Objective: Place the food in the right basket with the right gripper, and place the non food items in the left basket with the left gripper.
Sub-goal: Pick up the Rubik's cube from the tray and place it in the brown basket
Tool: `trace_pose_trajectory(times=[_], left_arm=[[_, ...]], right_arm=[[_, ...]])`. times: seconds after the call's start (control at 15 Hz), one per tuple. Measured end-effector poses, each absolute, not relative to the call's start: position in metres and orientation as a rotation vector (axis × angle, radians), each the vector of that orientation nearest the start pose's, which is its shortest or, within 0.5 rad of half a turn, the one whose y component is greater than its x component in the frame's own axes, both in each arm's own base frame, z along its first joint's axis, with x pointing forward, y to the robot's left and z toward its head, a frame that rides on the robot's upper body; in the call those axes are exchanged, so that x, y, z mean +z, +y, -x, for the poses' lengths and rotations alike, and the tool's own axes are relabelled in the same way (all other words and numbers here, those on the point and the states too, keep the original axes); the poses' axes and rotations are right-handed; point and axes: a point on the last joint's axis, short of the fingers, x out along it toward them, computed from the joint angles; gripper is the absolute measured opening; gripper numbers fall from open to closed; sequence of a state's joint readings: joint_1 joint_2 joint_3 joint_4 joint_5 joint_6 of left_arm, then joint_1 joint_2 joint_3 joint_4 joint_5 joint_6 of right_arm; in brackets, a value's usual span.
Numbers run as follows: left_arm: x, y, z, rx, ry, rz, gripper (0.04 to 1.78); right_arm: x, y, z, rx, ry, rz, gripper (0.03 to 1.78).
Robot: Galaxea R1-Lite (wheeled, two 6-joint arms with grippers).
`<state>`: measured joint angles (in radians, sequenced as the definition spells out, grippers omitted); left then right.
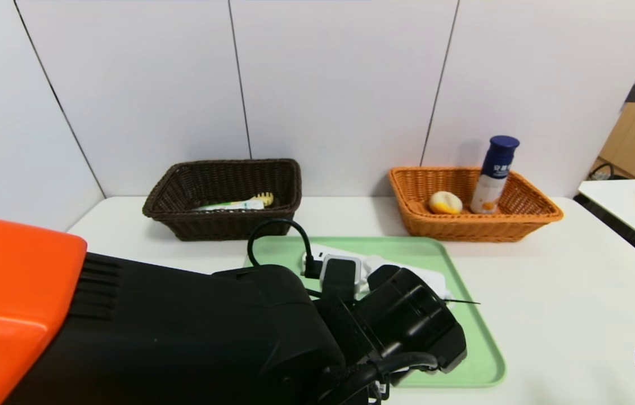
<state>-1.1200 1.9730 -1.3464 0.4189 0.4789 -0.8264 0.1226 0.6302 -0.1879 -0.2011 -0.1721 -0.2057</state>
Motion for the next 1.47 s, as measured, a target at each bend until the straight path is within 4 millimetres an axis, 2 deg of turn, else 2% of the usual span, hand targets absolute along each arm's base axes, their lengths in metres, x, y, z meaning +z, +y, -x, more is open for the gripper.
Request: trace_pose_trajectory(times=[0.6,0.8,0.93,1.27,1.33,1.47], left_arm=[[0.148,-0.315,-0.164,-0.226,0.877,0.009,1.69],[0.149,-0.318,-0.165,-0.244,0.861,0.023,1.22],[0.149,-0.318,-0.165,-0.245,0.861,0.021,0.99],[0.149,-0.316,-0.164,-0.245,0.865,0.015,0.96],[0.151,-0.315,-0.164,-0.249,0.860,0.016,0.96],[0.169,-0.310,-0.164,-0.284,0.811,0.022,0.96]], right_arm=[[0.146,0.002,-0.046,-0.025,0.232,0.239,1.71],[0.147,0.002,-0.045,-0.025,0.227,0.238,1.71],[0.147,0.002,-0.045,-0.025,0.226,0.237,1.71],[0.147,0.002,-0.045,-0.023,0.225,0.237,1.71],[0.147,0.002,-0.045,-0.023,0.225,0.237,1.71],[0.147,0.002,-0.045,-0.021,0.226,0.237,1.71]])
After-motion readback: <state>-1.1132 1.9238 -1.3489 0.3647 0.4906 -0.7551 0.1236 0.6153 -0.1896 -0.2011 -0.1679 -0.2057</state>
